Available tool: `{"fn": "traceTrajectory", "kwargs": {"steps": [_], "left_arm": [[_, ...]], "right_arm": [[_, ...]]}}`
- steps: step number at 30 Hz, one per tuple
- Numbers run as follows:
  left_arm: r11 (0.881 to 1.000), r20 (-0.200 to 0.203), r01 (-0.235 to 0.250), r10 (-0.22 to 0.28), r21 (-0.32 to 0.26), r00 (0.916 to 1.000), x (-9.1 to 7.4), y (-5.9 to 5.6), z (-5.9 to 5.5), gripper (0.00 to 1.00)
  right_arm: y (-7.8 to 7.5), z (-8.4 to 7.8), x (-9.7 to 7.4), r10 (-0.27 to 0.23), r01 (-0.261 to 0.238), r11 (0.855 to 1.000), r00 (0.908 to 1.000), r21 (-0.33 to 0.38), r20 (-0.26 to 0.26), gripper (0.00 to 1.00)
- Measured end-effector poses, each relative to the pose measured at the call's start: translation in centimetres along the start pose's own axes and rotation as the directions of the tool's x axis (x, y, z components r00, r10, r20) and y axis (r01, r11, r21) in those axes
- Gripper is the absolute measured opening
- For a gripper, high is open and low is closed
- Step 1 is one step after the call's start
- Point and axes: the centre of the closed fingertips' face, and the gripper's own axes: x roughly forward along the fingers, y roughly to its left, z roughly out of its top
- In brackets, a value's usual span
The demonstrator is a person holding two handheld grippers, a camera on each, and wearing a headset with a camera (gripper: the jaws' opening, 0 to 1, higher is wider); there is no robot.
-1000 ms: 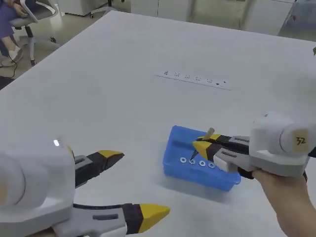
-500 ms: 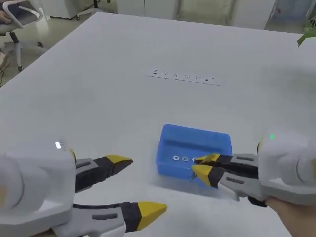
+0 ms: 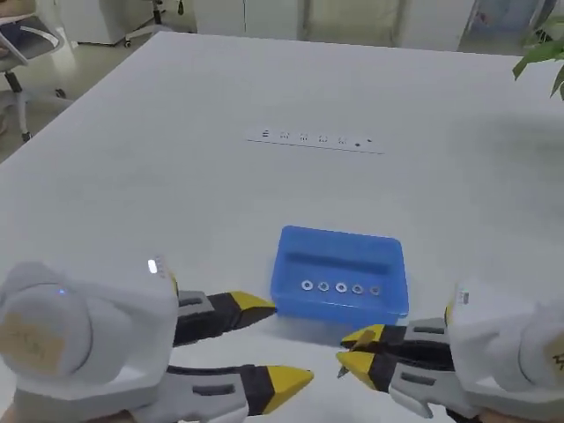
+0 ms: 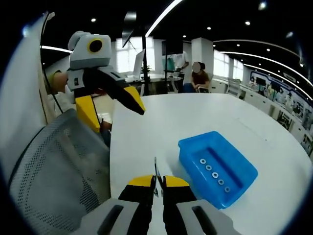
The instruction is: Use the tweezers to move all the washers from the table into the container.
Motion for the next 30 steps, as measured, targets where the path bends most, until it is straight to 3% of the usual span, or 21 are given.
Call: {"fn": "traceTrajectory", "kwargs": {"steps": [4,11,14,16,19,20,22,24,26,28,30], "left_arm": [[0.998,-0.035,0.057,-0.056,0.024,0.9978,0.9,-0.8,-0.4,0.24],[0.989,-0.056,0.145,-0.144,0.020,0.9880,2.4,-2.7,-0.5,0.17],[0.979,-0.074,0.194,-0.189,0.057,0.9791,2.9,-3.9,-0.4,0.08],[0.970,-0.112,0.222,-0.210,0.099,0.9712,3.2,-4.3,-0.7,0.02],[0.961,-0.156,0.241,-0.219,0.138,0.9631,3.7,-4.6,-1.1,0.02],[0.958,-0.133,0.241,-0.221,0.156,0.9661,3.8,-4.6,-0.6,0.02],[0.960,-0.153,0.237,-0.215,0.147,0.9647,3.9,-4.3,-0.6,0.02],[0.958,-0.168,0.218,-0.188,0.185,0.9677,4.0,-3.8,-0.7,0.05],[0.954,-0.188,0.222,-0.184,0.202,0.9646,4.0,-3.7,-0.9,0.06],[0.947,-0.203,0.236,-0.193,0.217,0.9599,4.0,-3.9,-1.1,0.04],[0.933,-0.254,0.267,-0.205,0.242,0.9452,4.0,-4.1,-1.8,0.00]], "right_arm": [[1.3,-1.2,0.2,0.042,-0.047,0.997,0.9963,-0.062,-0.074,0.02],[2.9,-2.0,0.3,0.082,-0.097,0.989,0.9886,-0.114,-0.126,0.02],[3.3,-2.0,0.3,0.089,-0.109,0.984,0.9855,-0.141,-0.145,0.02],[3.5,-2.1,0.4,0.092,-0.116,0.982,0.9836,-0.152,-0.155,0.02],[3.5,-2.1,0.4,0.094,-0.122,0.978,0.9815,-0.168,-0.167,0.02],[3.4,-2.2,0.4,0.090,-0.121,0.977,0.9803,-0.176,-0.176,0.02],[3.3,-2.2,0.4,0.089,-0.121,0.976,0.9802,-0.179,-0.177,0.02],[3.4,-2.1,0.4,0.095,-0.126,0.976,0.9804,-0.179,-0.173,0.02],[3.4,-2.1,0.6,0.094,-0.125,0.976,0.9811,-0.179,-0.169,0.02],[3.5,-2.0,0.7,0.097,-0.127,0.976,0.9811,-0.177,-0.167,0.02],[3.5,-1.9,1.0,0.101,-0.128,0.977,0.9820,-0.172,-0.160,0.02]]}}
